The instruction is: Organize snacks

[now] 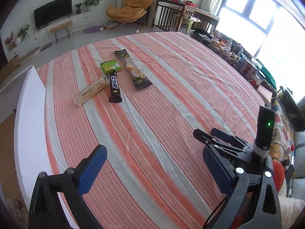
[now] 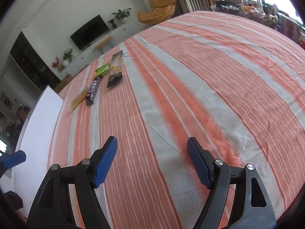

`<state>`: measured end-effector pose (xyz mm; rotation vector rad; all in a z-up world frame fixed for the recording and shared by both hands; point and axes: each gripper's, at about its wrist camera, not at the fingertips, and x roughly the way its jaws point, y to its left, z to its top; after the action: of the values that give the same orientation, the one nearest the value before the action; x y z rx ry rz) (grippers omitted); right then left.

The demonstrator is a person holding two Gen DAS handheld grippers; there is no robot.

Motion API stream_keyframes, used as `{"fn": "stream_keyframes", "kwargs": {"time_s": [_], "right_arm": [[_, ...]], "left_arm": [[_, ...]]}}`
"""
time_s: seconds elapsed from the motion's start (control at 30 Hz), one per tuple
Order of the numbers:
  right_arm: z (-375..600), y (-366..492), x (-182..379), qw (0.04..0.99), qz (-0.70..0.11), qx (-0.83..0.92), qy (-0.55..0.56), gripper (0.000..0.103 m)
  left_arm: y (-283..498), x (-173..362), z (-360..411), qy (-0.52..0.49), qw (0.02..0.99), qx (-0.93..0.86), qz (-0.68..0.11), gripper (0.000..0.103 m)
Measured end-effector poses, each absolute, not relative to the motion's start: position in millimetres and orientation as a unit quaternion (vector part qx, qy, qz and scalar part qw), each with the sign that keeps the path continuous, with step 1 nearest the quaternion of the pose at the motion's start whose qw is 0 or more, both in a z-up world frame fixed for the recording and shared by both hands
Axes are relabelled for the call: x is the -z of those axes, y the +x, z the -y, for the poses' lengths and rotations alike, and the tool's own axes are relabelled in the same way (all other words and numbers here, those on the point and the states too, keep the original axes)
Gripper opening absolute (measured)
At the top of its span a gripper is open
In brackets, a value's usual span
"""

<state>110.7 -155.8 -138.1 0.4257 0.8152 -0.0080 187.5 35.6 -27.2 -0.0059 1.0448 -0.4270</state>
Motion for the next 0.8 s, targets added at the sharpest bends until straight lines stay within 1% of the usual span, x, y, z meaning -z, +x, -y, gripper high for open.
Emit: {"fn": "stream_keyframes", "kwargs": {"time_s": [0.1,0.23,0.3,0.4,0.47,0.6,0.73,0.77,0.8], "right_arm": [[157.6,110.2,138.6,0.895,-0.393,0.001,0.213,0.079],[160.0,110.2,138.9,0.893,-0.392,-0.005,0.222,0.079],[160.4,110.5,138.9,0.892,-0.392,-0.008,0.225,0.080],[162.6,111.3,139.3,0.890,-0.391,-0.014,0.233,0.080],[164.3,111.6,139.4,0.890,-0.389,-0.017,0.238,0.080],[166.4,112.2,139.5,0.888,-0.387,-0.021,0.248,0.080],[165.7,112.2,139.3,0.888,-0.386,-0.022,0.249,0.080],[165.9,112.7,139.5,0.888,-0.386,-0.022,0.248,0.080],[165.7,112.5,139.4,0.888,-0.386,-0.022,0.248,0.080]], "left_arm": [[256.5,40.9,-50.9,-0.029,0.843,0.137,-0.519,0.100],[321.6,66.6,-63.1,0.015,0.856,0.061,-0.514,0.097],[338.9,79.4,-61.8,0.049,0.857,0.050,-0.511,0.087],[354.7,100.1,-57.0,0.079,0.849,0.064,-0.518,0.081],[360.9,110.7,-54.4,0.098,0.846,0.075,-0.518,0.079],[372.5,125.3,-56.8,0.106,0.846,0.074,-0.517,0.079],[381.0,134.7,-72.4,0.038,0.848,0.078,-0.522,0.083],[380.2,135.6,-73.7,0.035,0.850,0.076,-0.519,0.086],[377.6,136.5,-72.8,0.040,0.850,0.073,-0.520,0.092]]}}
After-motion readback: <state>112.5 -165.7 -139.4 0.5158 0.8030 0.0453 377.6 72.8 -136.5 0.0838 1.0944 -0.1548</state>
